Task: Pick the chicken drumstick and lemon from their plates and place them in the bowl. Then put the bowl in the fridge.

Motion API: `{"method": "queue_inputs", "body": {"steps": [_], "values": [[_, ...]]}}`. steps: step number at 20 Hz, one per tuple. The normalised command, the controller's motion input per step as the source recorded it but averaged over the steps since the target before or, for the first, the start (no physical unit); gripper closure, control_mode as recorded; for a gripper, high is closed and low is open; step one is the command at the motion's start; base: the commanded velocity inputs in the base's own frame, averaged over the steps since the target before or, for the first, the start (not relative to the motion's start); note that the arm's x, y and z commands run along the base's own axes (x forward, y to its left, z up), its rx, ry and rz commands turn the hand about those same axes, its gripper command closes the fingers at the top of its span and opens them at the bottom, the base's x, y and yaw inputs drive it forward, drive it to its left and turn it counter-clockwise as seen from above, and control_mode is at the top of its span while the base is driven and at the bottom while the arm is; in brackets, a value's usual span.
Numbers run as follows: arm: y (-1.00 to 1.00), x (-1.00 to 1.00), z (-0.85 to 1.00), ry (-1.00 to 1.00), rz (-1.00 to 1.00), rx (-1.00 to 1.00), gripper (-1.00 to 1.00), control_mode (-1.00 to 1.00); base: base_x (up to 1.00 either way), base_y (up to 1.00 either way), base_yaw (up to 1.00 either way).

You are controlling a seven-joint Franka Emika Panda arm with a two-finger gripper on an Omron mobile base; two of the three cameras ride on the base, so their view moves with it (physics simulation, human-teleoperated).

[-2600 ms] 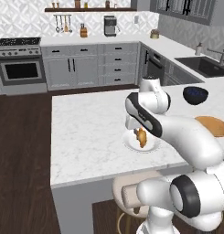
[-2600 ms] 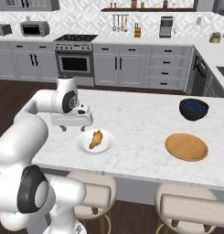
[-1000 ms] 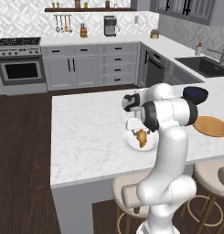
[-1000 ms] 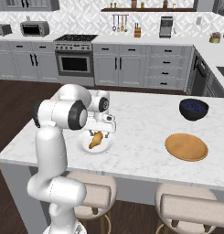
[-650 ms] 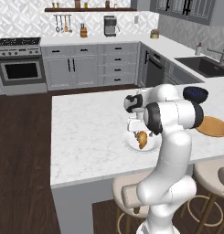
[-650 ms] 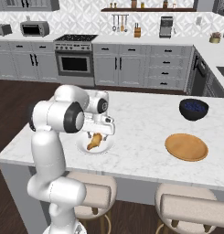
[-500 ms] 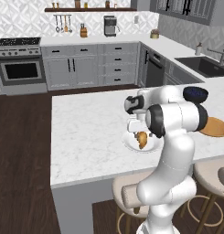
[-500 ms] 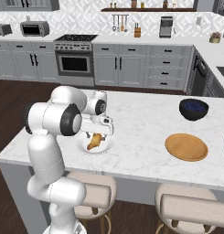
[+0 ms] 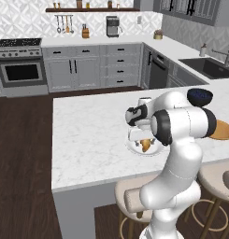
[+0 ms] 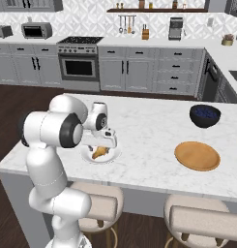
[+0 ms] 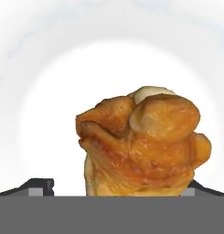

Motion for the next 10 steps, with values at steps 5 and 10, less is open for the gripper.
{"method": "queue_inputs", "body": {"steps": [5,10], "values": [[-0.07,0.09,-0.25,0.00,0.00,0.00,-1.00,-1.00,0.00,0.00,0.00],[-0.01,0.01,-0.19,0.00,0.00,0.00,-1.00,-1.00,0.00,0.00,0.00]]}}
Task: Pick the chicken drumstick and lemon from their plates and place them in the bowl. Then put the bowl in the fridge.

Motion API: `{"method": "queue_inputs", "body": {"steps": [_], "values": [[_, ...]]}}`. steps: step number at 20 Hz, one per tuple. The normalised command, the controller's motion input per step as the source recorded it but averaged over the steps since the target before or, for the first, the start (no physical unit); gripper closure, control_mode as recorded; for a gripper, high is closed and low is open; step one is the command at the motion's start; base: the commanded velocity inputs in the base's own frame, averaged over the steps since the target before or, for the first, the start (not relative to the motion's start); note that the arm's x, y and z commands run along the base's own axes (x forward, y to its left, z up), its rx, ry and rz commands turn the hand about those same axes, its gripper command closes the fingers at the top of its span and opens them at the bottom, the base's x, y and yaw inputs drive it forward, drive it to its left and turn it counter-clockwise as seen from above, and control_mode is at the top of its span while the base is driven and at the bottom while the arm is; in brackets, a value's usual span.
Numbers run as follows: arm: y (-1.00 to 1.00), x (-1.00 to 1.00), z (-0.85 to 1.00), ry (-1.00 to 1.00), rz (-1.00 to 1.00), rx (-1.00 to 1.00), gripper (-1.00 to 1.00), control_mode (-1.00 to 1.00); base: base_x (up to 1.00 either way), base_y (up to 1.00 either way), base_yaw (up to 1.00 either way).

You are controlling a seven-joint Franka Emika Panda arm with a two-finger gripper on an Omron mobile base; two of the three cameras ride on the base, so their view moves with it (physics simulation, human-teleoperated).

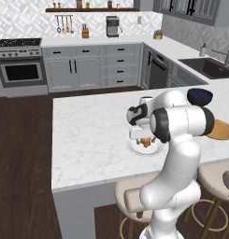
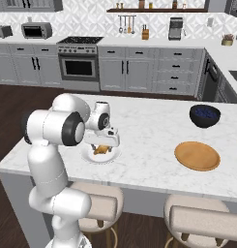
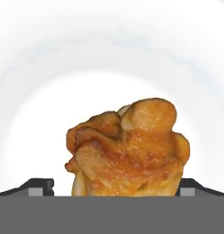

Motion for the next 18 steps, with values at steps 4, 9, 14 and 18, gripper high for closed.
{"method": "queue_inputs", "body": {"steps": [4,9,14,18], "values": [[-0.02,0.00,-0.30,0.00,0.00,0.00,-1.00,-1.00,0.00,0.00,0.00],[0.00,0.00,-0.25,0.00,0.00,0.00,1.00,-1.00,0.00,0.00,0.00],[0.00,-0.02,-0.02,0.02,-0.01,0.00,1.00,-1.00,0.00,0.00,0.00],[0.01,-0.14,0.55,-0.01,-0.04,0.00,1.00,-1.00,0.00,0.00,0.00]]}}
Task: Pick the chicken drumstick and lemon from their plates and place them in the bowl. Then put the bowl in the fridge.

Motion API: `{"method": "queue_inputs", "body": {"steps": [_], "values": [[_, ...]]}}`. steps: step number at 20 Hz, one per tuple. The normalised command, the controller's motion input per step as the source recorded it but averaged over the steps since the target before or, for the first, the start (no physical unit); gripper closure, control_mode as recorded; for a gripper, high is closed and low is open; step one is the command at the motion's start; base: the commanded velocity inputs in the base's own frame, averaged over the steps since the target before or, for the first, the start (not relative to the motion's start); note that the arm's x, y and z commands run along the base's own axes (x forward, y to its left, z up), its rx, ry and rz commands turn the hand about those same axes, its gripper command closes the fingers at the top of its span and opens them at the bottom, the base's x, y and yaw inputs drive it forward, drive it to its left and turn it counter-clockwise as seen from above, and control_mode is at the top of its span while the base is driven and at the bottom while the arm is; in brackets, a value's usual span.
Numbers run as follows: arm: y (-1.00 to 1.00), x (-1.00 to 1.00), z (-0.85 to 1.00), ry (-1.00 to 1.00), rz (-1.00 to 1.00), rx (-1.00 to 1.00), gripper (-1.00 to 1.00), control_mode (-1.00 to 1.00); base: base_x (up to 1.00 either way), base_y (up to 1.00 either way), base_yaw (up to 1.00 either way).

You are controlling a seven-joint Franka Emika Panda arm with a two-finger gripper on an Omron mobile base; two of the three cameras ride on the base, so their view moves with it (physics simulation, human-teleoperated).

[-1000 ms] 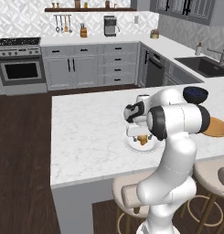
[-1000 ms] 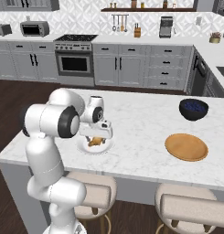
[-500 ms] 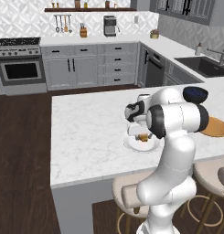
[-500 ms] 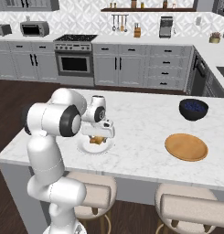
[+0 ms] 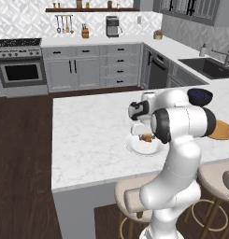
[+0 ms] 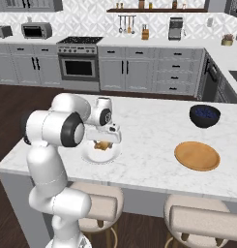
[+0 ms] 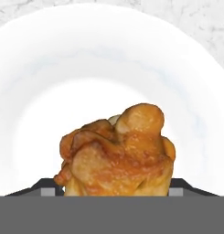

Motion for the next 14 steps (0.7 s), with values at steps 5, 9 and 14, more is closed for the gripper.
{"method": "queue_inputs", "body": {"steps": [5,9,14], "values": [[0.19,-0.60,1.00,0.00,-0.05,0.00,1.00,-1.00,0.00,0.00,0.00],[0.03,-0.95,1.00,0.00,-0.04,0.00,1.00,-1.00,0.00,0.00,0.00],[0.03,-1.00,1.00,-0.01,-0.01,0.00,1.00,-1.00,0.00,0.00,0.00]]}}
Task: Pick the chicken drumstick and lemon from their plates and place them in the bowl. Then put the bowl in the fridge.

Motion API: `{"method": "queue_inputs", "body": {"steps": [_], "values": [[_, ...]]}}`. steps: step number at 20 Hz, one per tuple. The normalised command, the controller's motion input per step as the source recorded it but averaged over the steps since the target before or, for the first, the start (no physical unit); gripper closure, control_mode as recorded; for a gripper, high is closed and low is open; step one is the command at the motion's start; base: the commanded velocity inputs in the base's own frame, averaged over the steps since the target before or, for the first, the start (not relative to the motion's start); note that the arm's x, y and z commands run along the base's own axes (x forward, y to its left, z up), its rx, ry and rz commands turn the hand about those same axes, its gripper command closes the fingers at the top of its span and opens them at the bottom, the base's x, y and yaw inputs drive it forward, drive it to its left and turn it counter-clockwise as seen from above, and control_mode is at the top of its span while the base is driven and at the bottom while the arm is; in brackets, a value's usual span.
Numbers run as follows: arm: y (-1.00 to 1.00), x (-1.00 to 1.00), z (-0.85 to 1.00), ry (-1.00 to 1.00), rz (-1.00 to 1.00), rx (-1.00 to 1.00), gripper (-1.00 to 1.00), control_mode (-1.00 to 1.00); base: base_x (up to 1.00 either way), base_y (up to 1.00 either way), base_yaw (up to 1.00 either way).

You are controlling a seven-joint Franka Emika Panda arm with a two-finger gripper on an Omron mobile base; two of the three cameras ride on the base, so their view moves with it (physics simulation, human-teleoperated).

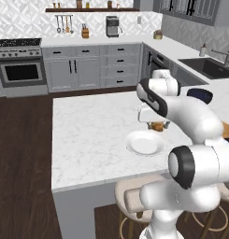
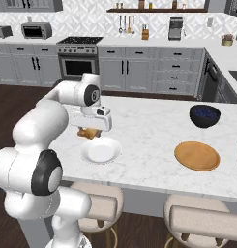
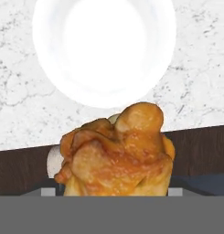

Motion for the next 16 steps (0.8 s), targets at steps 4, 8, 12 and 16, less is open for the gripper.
{"method": "queue_inputs", "body": {"steps": [4,8,12,16], "values": [[0.21,-1.00,0.81,-0.01,0.00,0.00,1.00,-1.00,0.00,0.00,0.00],[0.25,-1.00,0.36,-0.12,0.00,-0.04,1.00,-1.00,0.00,0.00,0.00],[0.02,-0.33,0.02,-0.03,0.00,-0.02,1.00,-1.00,0.00,0.00,0.00],[0.00,0.00,0.00,0.00,0.00,0.00,1.00,-1.00,0.00,0.00,0.00]]}}
